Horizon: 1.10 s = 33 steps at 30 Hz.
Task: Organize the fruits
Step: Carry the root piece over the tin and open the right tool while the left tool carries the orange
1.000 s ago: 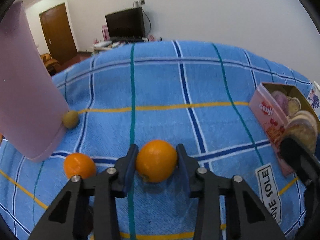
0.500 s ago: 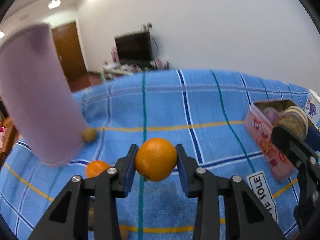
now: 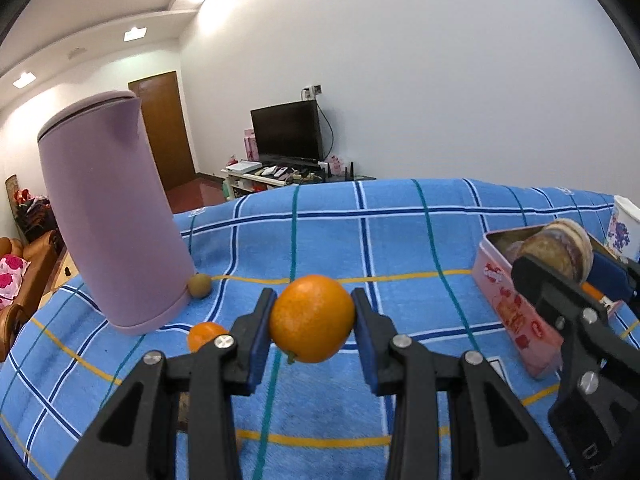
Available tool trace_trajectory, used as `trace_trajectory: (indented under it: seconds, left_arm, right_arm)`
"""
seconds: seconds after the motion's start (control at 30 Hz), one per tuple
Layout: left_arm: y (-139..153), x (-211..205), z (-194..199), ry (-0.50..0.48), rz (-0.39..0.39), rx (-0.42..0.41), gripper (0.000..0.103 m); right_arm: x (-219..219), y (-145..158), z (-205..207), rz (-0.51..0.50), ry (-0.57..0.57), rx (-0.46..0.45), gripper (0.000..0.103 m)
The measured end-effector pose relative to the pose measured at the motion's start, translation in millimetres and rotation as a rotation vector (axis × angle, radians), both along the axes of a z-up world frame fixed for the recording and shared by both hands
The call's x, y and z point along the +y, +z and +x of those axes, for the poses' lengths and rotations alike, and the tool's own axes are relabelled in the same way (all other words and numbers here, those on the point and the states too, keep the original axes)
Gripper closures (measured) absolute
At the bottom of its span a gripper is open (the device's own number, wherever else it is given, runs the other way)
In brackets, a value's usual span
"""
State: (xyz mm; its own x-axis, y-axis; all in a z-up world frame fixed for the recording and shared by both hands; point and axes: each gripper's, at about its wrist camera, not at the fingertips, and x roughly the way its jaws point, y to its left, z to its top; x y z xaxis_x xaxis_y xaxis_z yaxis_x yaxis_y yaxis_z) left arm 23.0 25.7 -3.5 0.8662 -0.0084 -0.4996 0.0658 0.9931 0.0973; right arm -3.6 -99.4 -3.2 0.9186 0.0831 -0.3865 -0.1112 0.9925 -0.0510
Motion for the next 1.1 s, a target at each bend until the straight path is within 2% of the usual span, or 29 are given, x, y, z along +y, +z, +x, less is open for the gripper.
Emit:
trace_trajectory:
  seconds: [0.63,0.93,1.1]
  left_arm:
    - [-1,-34,-8,-0.023,-0.022,0.01,0.064]
    - [5,-51,-11,-0.046,-0.023,-0.012,0.064]
    - [1,-51,-8,-0.039,-0.024,0.004,0.064]
  right_arm:
    - [-39,4,-9,-0.004,-0.049,-0.014,0.064]
    - [-61,8,-12,-0.005,-0.085,-0.038,0.064]
    - [-86,11,-10,0.07,-0.108,-0.019,0.064]
